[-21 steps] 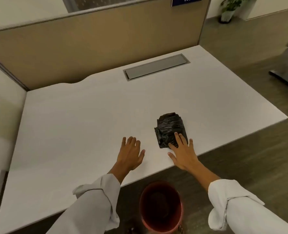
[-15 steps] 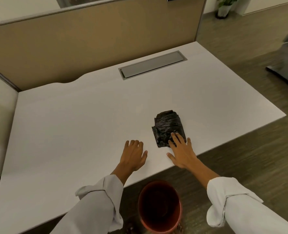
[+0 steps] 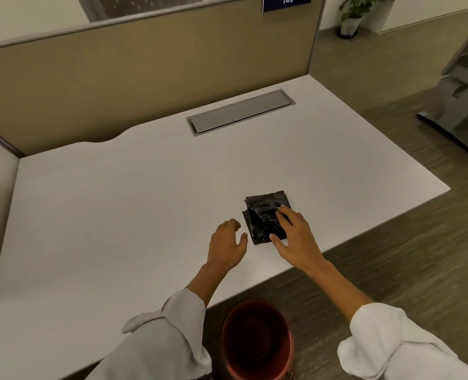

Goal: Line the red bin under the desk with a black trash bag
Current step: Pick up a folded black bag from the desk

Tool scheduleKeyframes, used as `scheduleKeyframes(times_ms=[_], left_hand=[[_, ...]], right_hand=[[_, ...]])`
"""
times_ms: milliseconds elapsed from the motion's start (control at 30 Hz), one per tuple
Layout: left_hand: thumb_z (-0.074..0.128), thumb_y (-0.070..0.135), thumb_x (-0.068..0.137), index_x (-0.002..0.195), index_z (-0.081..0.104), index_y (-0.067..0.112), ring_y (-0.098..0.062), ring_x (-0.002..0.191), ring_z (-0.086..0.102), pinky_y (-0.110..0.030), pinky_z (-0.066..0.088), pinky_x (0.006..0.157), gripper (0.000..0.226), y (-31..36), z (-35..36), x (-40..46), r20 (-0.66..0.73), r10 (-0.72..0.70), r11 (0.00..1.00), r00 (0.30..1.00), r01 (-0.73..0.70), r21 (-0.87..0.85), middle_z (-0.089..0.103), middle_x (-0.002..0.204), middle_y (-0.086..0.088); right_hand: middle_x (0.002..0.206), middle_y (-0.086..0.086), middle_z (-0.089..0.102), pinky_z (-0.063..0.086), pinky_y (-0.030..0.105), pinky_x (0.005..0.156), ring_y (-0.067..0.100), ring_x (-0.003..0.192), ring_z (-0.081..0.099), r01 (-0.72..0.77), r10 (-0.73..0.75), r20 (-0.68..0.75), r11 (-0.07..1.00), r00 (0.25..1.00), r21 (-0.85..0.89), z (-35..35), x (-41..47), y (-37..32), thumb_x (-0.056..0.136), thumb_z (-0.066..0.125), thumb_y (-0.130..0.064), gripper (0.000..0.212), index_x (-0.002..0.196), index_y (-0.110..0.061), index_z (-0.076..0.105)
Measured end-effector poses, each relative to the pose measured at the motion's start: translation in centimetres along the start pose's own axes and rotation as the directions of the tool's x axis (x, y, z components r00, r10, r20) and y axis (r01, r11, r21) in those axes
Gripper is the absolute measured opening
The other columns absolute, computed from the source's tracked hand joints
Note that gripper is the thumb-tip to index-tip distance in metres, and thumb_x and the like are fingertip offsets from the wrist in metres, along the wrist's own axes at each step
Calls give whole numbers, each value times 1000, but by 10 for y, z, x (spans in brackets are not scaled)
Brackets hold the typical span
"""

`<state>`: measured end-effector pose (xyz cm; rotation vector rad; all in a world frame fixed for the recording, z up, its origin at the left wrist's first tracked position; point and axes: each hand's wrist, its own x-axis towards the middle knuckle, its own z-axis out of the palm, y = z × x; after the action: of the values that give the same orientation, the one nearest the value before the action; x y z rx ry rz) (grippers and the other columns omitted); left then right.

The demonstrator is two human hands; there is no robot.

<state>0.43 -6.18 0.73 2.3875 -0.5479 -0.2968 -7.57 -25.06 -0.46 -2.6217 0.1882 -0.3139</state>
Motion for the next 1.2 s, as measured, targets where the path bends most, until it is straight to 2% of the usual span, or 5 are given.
scheduleKeyframes(times_ms=[333, 533, 833, 933, 1200], left_hand=[[72, 60, 73, 140, 41, 23, -3, 121, 43, -11, 34, 96, 82, 28, -18, -52, -100, 233, 931, 967, -252, -265, 47, 133, 11], [66, 25, 87, 90, 68, 22, -6, 94, 59, -31, 50, 81, 5, 43, -31, -108, -200, 266, 893, 943, -319, -318, 68, 95, 7], [79, 63, 64, 109, 59, 34, 2, 98, 62, -12, 49, 79, 57, 50, -43, -182, 52, 254, 859, 966, -201, -471, 65, 102, 21], [73, 35, 72, 93, 66, 28, -4, 86, 63, -27, 54, 75, 23, 48, -44, -194, 42, 256, 868, 966, -210, -451, 68, 91, 13], [57, 10, 93, 85, 79, 15, -20, 80, 75, -22, 55, 60, 24, 34, -70, -208, 409, -102, 407, 907, 413, -815, 78, 88, -8]], right_hand=[[86, -23, 77, 56, 12, 73, -2, 89, 72, -174, 368, -144, 703, 918, 689, -67, -48, -61, 81, 80, -9, 44, 88, -52, 75], [107, 4, 79, 59, 27, 84, 18, 104, 73, -168, 476, 7, 296, 879, 940, -76, -88, -80, 65, 85, -37, 35, 98, -25, 80], [99, 9, 80, 61, 27, 70, 24, 96, 76, -277, 576, 115, 202, 809, 939, -65, -142, -116, 62, 86, -45, 41, 95, -21, 80], [95, 4, 81, 61, 26, 68, 19, 91, 77, -322, 605, 134, 214, 785, 922, -58, -154, -132, 53, 86, -61, 63, 97, -18, 76], [94, -4, 81, 61, 25, 69, 13, 90, 76, -458, 642, 238, 198, 728, 867, -53, -187, -124, 55, 80, -65, 61, 97, -22, 75]])
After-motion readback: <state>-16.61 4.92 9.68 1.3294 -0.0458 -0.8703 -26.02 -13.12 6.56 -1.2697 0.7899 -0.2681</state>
